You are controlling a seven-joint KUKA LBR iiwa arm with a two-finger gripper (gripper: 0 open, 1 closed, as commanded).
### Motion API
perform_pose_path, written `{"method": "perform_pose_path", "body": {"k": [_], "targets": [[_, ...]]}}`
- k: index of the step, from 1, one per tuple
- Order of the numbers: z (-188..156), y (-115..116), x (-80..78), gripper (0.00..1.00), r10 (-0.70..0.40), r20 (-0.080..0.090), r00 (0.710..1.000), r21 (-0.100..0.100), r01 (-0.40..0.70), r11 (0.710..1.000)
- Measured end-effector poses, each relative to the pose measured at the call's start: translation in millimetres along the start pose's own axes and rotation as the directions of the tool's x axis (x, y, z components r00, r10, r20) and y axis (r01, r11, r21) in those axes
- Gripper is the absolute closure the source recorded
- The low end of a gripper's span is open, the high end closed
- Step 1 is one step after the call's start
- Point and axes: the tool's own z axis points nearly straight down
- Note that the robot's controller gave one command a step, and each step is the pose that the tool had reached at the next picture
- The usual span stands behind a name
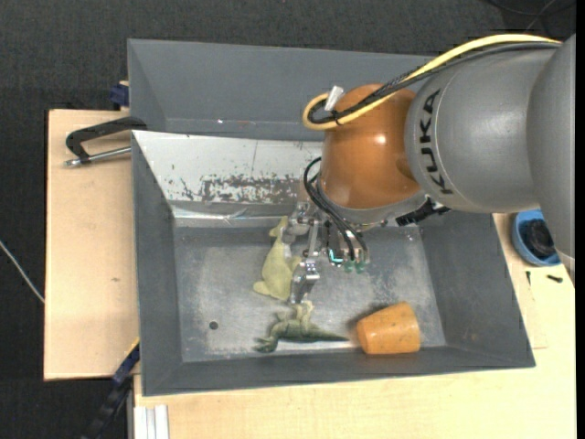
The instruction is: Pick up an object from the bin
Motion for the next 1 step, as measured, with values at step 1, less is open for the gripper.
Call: {"method": "perform_pose_path", "body": {"k": [1], "targets": [[69.4,-0.3,0.5,0.00,0.086,0.021,0.996,-0.005,-0.086,0.996]]}}
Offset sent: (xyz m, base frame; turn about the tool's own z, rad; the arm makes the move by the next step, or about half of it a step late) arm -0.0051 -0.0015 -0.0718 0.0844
